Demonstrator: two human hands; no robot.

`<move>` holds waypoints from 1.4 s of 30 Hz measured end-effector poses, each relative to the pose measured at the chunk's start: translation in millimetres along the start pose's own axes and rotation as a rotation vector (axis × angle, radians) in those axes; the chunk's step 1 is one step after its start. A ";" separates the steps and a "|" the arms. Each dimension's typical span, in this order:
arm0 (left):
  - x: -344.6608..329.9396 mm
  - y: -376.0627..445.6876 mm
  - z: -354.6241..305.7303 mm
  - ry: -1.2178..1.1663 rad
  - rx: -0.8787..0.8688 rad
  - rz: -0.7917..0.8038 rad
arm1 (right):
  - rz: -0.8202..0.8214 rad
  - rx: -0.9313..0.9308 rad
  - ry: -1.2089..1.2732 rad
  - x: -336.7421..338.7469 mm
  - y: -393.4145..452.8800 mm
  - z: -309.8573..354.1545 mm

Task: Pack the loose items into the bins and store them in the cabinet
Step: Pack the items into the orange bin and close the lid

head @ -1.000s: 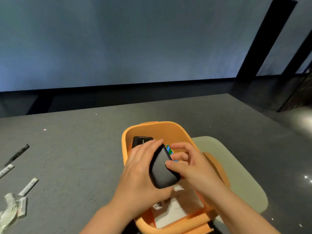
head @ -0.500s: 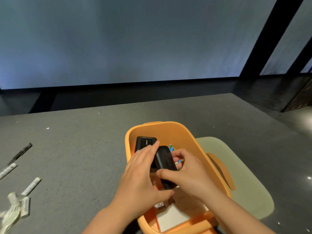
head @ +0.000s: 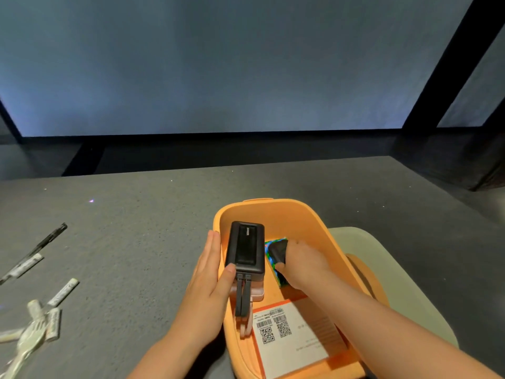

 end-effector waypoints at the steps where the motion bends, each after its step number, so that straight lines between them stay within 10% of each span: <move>1: -0.7 0.0 0.6 -0.010 0.003 0.001 | -0.035 0.024 0.004 4.2 -0.5 3.1; 7: -3.0 1.3 3.7 -0.054 0.006 -0.006 | -0.027 0.132 0.663 20.9 -6.2 35.6; 21: 0.9 1.0 2.9 0.056 -0.006 -0.058 | 0.134 0.235 0.838 5.0 -16.1 62.2; 29: 95.3 -62.9 37.7 0.095 0.106 -0.474 | -0.171 0.400 1.133 94.0 -85.3 116.3; 34: 161.5 -117.5 72.9 0.153 0.231 -0.660 | 0.117 0.733 1.184 49.0 -174.0 210.4; 42: 251.4 -203.9 132.3 0.293 0.380 -0.881 | 0.381 0.643 1.112 -40.2 -200.5 285.0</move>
Point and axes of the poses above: each hand's wrist, its own y-axis towards the middle knuckle, its own x-axis out of the back of the hand, z = x × y, the point moved 8 cm from there along y, towards the middle knuckle, and after that the axes turned 8 degrees about -z, right-handed, at the moved point
